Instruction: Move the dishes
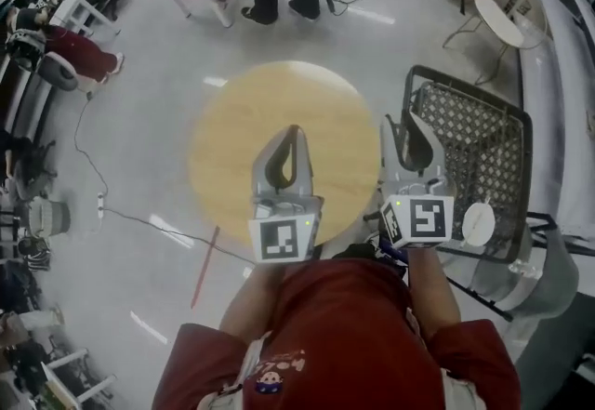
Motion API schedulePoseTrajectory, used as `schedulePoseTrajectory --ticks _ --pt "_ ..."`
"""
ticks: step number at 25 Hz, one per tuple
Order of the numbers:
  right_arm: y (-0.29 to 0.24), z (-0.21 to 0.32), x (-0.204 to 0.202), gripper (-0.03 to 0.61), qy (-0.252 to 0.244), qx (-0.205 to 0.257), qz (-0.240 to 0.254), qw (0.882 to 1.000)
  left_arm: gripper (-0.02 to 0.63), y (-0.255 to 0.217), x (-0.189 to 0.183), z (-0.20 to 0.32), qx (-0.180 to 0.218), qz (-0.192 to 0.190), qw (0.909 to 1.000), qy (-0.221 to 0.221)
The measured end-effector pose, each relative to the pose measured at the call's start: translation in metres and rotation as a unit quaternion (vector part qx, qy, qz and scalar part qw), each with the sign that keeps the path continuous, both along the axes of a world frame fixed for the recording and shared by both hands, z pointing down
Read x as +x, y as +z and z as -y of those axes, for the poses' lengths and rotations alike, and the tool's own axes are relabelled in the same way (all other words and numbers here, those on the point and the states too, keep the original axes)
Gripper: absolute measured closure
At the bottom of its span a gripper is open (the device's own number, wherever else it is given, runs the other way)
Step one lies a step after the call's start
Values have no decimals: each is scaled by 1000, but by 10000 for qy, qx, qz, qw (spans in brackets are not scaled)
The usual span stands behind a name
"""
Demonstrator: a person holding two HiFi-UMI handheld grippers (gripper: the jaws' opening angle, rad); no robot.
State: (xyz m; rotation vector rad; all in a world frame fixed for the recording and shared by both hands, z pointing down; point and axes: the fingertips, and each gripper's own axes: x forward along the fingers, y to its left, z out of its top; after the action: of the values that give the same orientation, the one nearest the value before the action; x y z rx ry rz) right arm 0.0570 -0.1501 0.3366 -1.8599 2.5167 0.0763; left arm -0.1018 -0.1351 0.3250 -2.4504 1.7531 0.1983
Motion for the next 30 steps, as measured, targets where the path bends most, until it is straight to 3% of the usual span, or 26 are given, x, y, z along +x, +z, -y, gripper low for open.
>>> schedulePoseTrajectory --ticks 8,15,22,30 --pt "0 13 -108 477 -861 17 -109 9962 607 -3 -92 -7 18 88 9976 -688" --pt "-4 18 -177 477 -1234 75 -231 9921 607 0 -155 -5 -29 -18 9950 -998" --pt "0 15 -199 480 -1165 19 -266 9928 607 4 -173 -3 -76 -83 9960 -884" --pt "6 6 -207 575 -1177 -9 -410 9922 607 7 -173 -5 -12 -134 9971 -747"
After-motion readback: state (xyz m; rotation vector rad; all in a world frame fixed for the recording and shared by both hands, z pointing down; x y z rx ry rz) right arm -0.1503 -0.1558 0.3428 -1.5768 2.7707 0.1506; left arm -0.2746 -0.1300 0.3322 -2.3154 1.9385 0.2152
